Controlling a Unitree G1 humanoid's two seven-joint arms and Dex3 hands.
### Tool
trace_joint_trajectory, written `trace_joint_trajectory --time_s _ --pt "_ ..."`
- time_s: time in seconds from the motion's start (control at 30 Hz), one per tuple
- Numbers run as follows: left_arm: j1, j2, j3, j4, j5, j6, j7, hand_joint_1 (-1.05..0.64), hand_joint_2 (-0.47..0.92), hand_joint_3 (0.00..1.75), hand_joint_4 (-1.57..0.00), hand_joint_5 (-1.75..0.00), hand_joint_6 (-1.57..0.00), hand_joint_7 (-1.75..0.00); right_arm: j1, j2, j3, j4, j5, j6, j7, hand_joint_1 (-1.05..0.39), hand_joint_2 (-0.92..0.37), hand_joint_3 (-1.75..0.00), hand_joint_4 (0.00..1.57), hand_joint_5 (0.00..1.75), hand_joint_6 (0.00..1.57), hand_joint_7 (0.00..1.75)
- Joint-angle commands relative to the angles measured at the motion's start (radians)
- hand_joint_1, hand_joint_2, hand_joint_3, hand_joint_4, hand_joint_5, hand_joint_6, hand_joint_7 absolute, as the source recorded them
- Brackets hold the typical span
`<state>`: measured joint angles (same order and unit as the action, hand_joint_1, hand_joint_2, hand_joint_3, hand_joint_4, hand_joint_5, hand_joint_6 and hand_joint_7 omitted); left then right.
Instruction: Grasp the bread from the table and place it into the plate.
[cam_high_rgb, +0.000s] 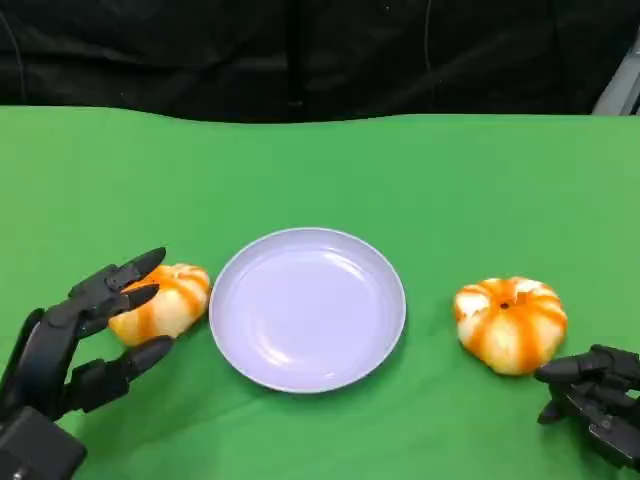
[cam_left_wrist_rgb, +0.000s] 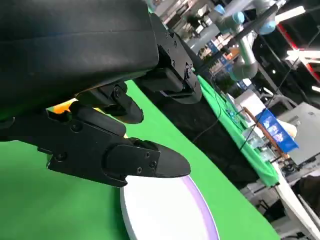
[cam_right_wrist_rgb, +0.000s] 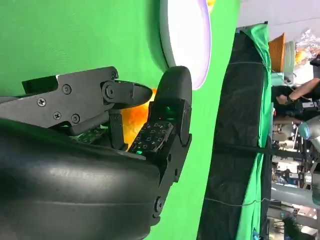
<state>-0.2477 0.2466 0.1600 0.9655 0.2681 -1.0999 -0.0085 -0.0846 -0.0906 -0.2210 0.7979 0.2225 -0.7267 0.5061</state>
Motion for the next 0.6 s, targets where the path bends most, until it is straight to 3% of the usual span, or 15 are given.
trace_joint_trajectory --time_s 0.03,0.13,0.27,0.6 --pt "0.004 0.034 -0.027 0.011 0.010 -0.012 0.051 -0.61 0.92 0.24 -0.74 -0.03 -0.57 -0.02 -0.009 -0.021 -0.002 -0.001 0.005 -0.003 -0.003 -0.02 -0.92 -0.36 0.77 1.33 1.02 0.54" --pt "0.004 0.041 -0.044 0.013 0.007 -0.013 0.068 -0.61 0.92 0.24 -0.74 -0.03 -0.57 -0.02 -0.009 -0.021 -0.001 -0.001 0.005 -0.003 -0.004 -0.02 -0.92 -0.36 0.77 1.33 1.02 0.54" --pt "0.029 0.102 -0.116 -0.085 0.301 0.089 0.347 -0.68 0.92 0.22 -0.72 -0.01 -0.60 -0.03 -0.012 -0.020 0.001 0.003 -0.003 -0.006 -0.014 -0.03 -0.92 -0.36 0.76 1.32 1.01 0.54" --pt "0.015 0.152 -0.245 -0.096 0.441 0.174 0.596 -0.71 0.92 0.17 -0.72 -0.01 -0.66 -0.03 -0.014 -0.019 0.005 0.004 -0.006 -0.005 -0.019 -0.04 -0.92 -0.35 0.76 1.33 1.00 0.55"
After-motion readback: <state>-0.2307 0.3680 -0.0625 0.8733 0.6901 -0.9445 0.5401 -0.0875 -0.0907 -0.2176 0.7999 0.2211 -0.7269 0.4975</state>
